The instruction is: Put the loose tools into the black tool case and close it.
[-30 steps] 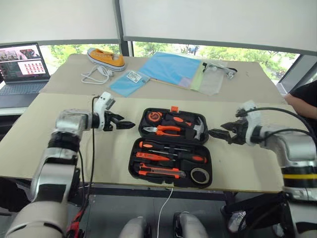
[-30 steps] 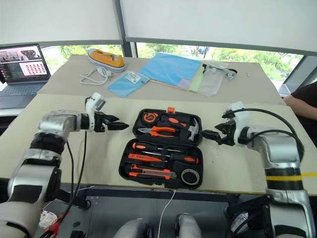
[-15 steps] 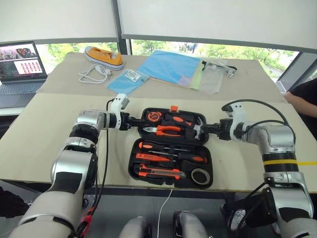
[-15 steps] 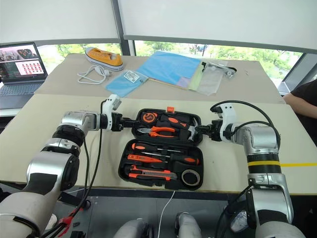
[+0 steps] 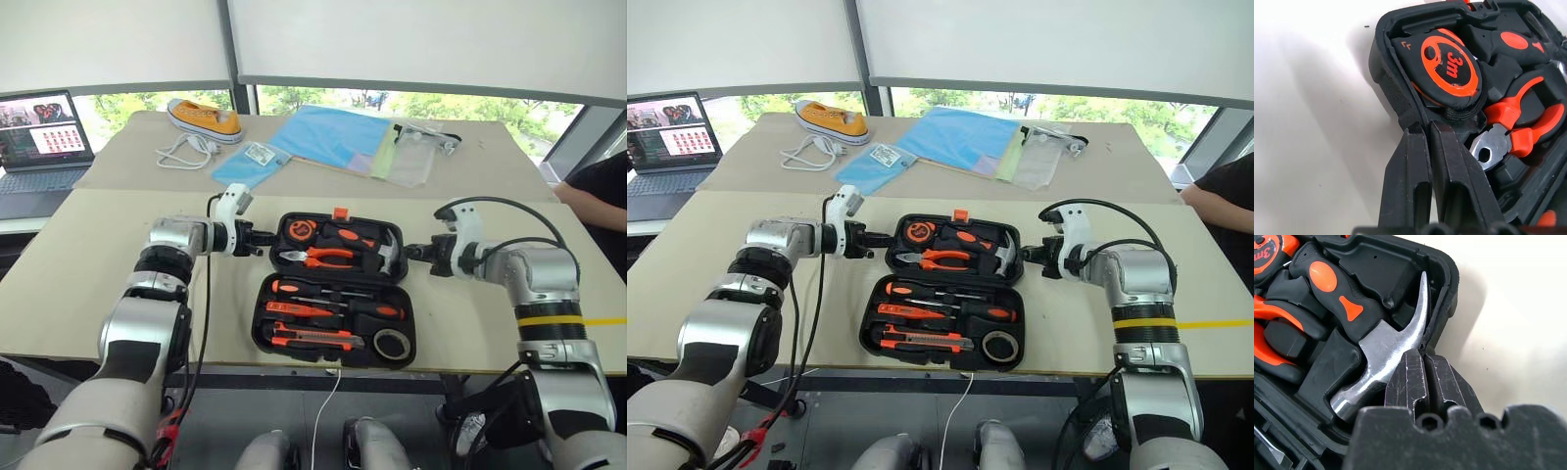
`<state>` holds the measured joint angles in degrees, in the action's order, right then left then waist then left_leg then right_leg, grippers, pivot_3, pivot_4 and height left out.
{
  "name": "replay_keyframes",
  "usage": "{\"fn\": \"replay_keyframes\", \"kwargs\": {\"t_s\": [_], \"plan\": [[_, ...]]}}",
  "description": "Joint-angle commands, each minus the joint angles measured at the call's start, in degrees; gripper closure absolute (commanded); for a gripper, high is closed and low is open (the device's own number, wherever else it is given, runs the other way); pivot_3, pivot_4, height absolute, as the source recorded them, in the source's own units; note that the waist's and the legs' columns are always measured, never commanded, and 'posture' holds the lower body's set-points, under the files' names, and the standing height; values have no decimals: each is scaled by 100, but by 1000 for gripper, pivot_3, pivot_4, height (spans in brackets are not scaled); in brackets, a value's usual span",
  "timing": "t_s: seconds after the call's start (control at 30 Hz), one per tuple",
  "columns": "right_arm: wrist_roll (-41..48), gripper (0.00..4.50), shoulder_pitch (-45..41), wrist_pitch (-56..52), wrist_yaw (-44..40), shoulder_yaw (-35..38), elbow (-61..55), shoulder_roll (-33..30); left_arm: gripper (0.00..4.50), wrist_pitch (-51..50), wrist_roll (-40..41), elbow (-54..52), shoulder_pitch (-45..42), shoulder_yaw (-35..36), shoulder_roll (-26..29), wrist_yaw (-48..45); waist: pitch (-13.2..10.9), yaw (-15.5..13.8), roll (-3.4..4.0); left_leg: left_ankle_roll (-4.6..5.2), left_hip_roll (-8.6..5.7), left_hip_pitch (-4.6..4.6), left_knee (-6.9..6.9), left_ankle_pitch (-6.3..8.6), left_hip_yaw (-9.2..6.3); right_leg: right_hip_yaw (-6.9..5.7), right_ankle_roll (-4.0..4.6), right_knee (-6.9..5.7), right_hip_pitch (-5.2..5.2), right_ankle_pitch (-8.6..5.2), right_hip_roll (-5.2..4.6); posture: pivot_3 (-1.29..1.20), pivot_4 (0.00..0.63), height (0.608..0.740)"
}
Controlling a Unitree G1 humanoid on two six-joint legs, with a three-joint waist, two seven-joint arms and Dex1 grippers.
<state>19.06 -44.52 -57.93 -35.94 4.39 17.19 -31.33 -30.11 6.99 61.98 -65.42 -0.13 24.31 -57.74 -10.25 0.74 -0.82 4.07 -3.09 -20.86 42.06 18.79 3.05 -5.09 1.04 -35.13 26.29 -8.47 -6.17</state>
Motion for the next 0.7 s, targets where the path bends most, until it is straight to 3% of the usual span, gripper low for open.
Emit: {"fn": "replay_keyframes", "kwargs": {"t_s": [0.03,0.17,0.33,0.7], "plan": [[-74,4500,-456,776,212,182,-90,147,4494,857,166,-340,-120,268,-152,156,0,1,0,-4,0,-3,0,2,0,2,-1,0,3,2,-2,0,150,718],[-240,4500,-648,1649,522,342,17,324,4494,1592,330,-455,-193,585,-286,341,-2,2,-2,-19,-12,-48,-1,-10,1,24,6,-3,51,21,-4,0,150,718],[-522,4500,-509,2635,620,287,-56,397,4494,2281,248,-568,-107,618,-374,398,-2,-1,-1,30,-14,-107,-8,-46,2,-8,9,-12,105,23,9,0,150,718],[-1648,4500,1490,5389,794,-196,-996,235,4494,4311,-348,-1549,1277,204,-253,969,0,2,2,31,-11,-92,-46,-47,5,-42,6,24,84,20,60,0,150,718]]}}
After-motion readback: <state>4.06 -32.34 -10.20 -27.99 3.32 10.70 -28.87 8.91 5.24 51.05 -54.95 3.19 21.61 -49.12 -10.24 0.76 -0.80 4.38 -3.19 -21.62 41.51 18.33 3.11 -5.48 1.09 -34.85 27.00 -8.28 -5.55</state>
